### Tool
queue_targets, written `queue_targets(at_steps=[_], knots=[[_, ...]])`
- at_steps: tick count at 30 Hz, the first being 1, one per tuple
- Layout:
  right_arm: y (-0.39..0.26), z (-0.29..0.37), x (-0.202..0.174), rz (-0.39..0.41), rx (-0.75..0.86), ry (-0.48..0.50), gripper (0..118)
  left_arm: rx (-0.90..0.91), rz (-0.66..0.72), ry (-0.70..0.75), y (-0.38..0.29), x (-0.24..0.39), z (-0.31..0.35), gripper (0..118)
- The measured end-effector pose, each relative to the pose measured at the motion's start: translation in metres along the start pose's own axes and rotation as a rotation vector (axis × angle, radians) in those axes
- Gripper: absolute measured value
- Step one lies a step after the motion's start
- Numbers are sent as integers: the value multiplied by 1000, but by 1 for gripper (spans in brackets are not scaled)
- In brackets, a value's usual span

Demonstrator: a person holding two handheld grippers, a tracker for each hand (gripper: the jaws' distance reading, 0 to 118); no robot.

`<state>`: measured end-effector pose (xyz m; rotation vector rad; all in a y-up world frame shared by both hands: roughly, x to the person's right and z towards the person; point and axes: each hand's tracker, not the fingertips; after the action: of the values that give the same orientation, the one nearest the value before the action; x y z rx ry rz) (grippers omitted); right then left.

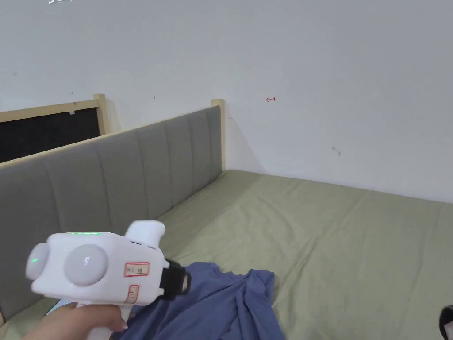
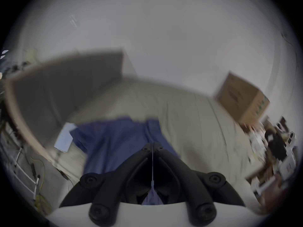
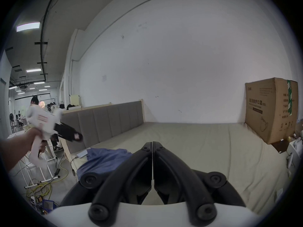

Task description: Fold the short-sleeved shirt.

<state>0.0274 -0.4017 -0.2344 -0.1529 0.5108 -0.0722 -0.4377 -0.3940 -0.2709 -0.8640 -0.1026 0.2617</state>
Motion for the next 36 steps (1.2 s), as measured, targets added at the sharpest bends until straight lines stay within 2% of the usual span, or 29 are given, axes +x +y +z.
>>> queue_targets(at_steps=[3,4,5,6,7,8,10,14,16,22,24,25,26,27,28,32,36], knots=[[-16,-12,18,-17,-76,-31,0,-165,3,28,10,-29,-88,3],[-21,-15,23,-18,-100,-40,0,-195,9,43,11,-35,-111,14],[-28,-18,28,-17,-127,-53,0,-223,13,48,13,-39,-135,37],[-34,-22,32,-14,-155,-68,0,-229,19,61,16,-45,-158,82],[-38,-25,36,-15,-177,-80,0,-234,20,54,14,-48,-177,107],[-43,-28,40,-18,-198,-89,0,-261,32,72,14,-51,-197,118],[-51,-33,44,-35,-224,-97,0,-259,32,85,17,-55,-224,115],[-63,-43,51,-70,-275,-106,0,-355,-11,133,14,-50,-260,118],[-66,-48,53,-84,-290,-102,0,-369,-80,187,8,-40,-260,118],[-66,-46,52,-129,-282,-86,0,-293,-64,198,-6,-34,-248,118],[-62,-41,52,-132,-284,-79,0,-271,-46,205,-6,-33,-241,113],[-59,-38,52,-128,-283,-77,0,-261,-48,210,-6,-30,-235,104],[-56,-34,53,-120,-279,-77,0,-217,-54,187,-6,-26,-225,85],[-53,-29,53,-111,-270,-80,0,-179,-72,199,-3,-21,-215,26],[-50,-24,54,-107,-260,-84,0,-170,-84,197,-4,-19,-207,0],[-37,-2,61,-117,-222,-91,0,-138,-115,181,2,-15,-162,0],[-18,24,72,-124,-175,-107,0,63,-88,182,41,10,-82,0]])
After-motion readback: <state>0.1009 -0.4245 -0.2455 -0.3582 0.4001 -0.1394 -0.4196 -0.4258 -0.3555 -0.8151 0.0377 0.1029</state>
